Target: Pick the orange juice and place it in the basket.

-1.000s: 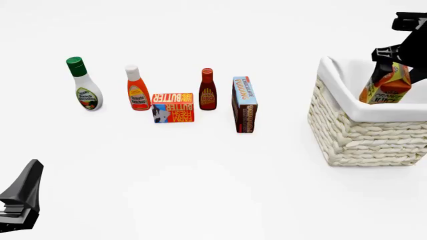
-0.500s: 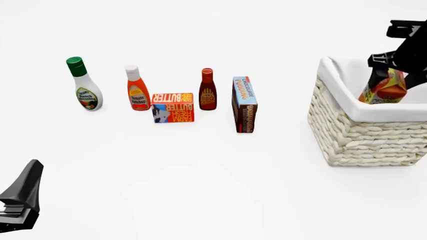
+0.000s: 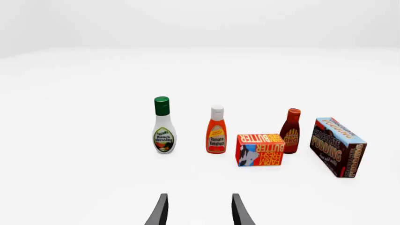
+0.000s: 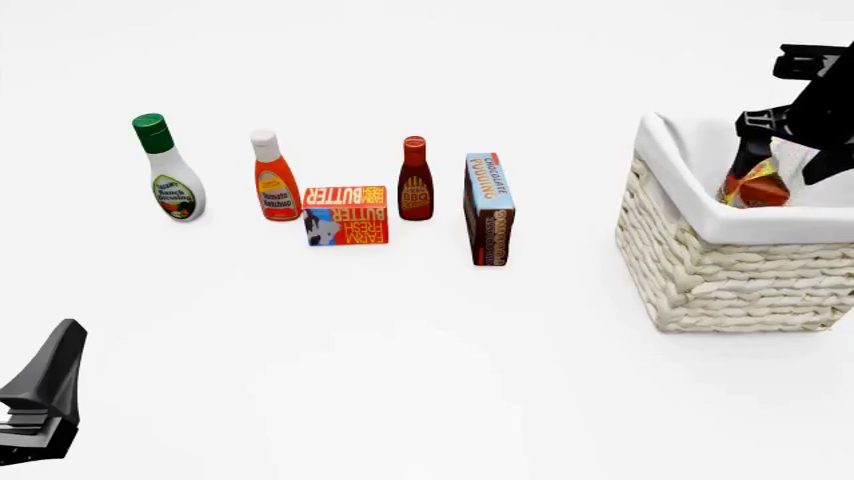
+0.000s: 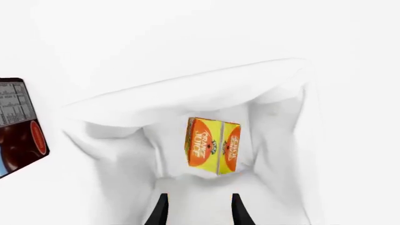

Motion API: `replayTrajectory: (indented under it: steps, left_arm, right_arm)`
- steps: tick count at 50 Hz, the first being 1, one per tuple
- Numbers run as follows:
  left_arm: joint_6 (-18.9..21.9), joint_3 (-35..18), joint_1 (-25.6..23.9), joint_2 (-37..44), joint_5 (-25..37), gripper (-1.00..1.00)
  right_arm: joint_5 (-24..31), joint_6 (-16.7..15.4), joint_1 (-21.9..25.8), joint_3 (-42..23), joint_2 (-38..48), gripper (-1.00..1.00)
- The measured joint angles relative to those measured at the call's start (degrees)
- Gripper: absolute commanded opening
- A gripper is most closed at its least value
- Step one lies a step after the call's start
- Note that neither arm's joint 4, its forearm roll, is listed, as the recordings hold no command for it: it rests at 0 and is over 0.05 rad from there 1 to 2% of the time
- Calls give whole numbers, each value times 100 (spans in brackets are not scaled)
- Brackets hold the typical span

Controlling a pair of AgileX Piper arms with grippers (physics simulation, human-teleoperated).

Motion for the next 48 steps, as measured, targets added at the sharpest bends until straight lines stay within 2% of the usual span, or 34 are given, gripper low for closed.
replayTrajectory:
  steps: [20, 48]
  left_arm:
    - [0, 0, 0, 0, 0, 100]
    - [0, 0, 0, 0, 0, 100]
  right_arm:
    - [0, -86, -69, 93, -199, 100]
    - [1, -389, -236, 583, -1162, 100]
